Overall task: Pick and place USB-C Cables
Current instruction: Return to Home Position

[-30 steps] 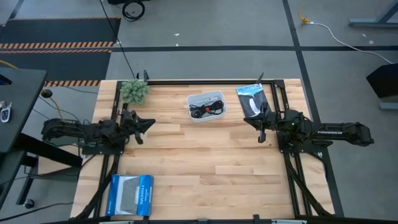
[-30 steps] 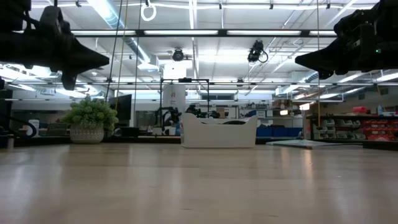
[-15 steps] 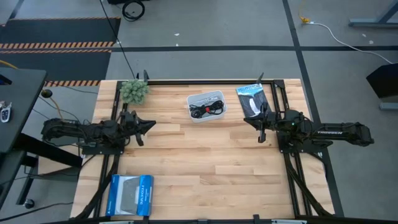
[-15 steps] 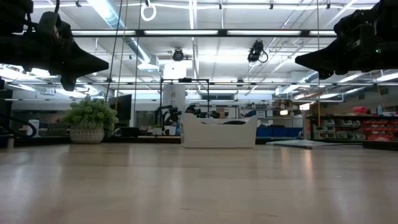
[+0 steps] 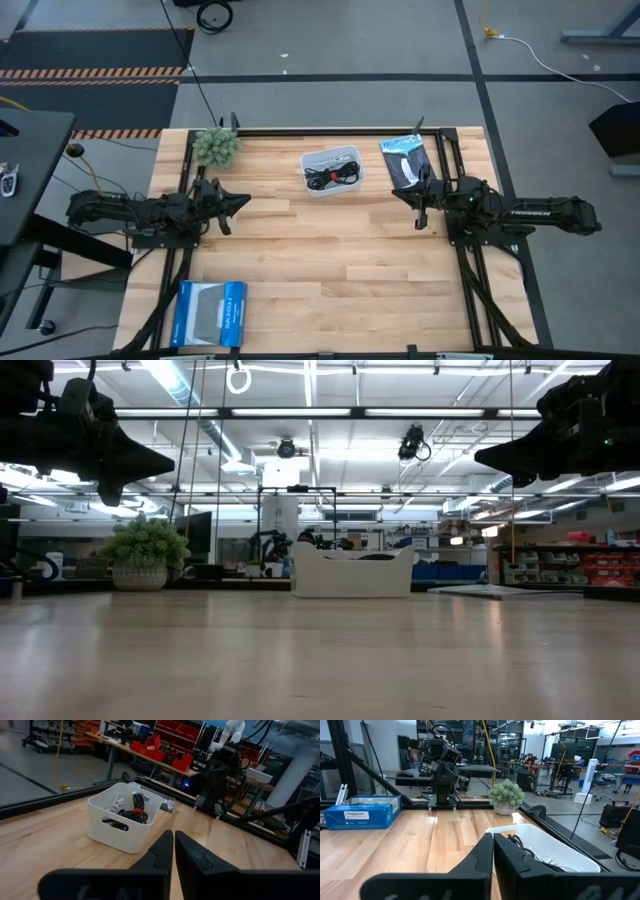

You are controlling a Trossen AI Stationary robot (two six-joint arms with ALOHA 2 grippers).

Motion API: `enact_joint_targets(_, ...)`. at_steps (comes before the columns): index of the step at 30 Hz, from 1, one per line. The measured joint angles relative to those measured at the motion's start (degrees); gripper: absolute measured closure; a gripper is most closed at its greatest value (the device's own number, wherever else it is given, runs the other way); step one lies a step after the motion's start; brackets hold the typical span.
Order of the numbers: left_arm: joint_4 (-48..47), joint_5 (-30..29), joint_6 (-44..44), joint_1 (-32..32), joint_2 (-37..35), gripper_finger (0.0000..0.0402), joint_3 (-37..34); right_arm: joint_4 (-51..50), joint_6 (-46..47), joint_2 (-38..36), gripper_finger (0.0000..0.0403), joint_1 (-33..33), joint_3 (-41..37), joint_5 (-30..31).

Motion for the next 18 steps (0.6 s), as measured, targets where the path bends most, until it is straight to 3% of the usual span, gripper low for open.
enact_joint_targets(18,3.88,0.13,0.02,0.0,0.0,0.0377,-0.07,0.0,0.0,-0.01,0.0383,0.01,0.01,0.01)
